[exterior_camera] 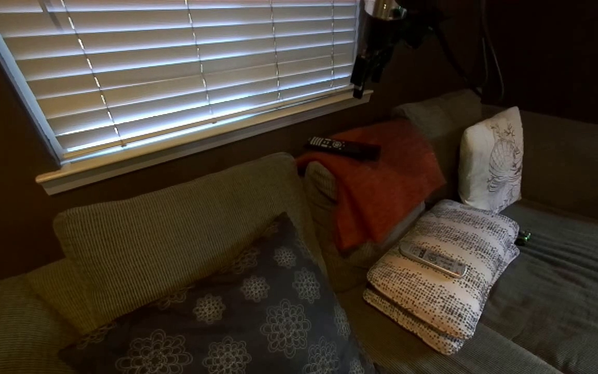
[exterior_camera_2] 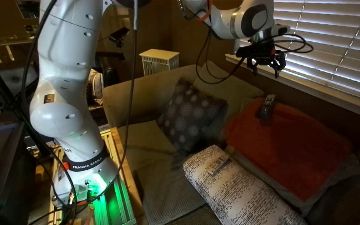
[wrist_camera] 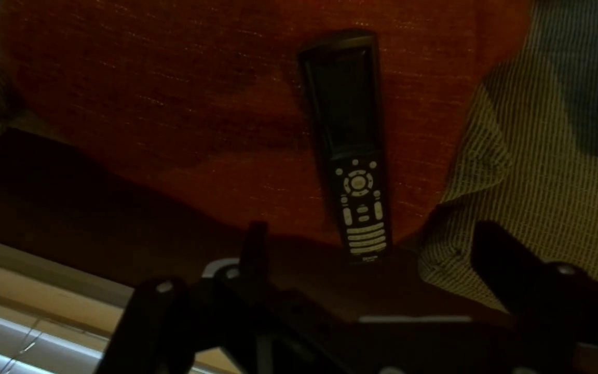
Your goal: Put the remote controller on the white pillows
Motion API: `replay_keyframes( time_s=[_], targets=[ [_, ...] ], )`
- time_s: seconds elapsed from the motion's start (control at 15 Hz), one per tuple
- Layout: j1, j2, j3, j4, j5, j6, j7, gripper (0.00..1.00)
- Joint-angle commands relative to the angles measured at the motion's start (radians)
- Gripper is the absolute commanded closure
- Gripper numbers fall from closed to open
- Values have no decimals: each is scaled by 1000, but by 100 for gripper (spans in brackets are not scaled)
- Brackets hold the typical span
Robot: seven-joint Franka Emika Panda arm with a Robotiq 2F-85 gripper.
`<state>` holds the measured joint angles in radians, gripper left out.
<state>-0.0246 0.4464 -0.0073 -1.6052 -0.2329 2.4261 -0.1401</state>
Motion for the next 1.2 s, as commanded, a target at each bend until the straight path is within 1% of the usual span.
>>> replay_keyframes(
  time_s=[0.0, 0.33, 1.13],
  targets=[
    [-20, 53, 13, 41, 51, 27, -62, 0],
    [-26, 113, 9, 96, 65, 9, -75, 0],
    [5, 313, -16, 318, 37, -57, -40, 0]
  ],
)
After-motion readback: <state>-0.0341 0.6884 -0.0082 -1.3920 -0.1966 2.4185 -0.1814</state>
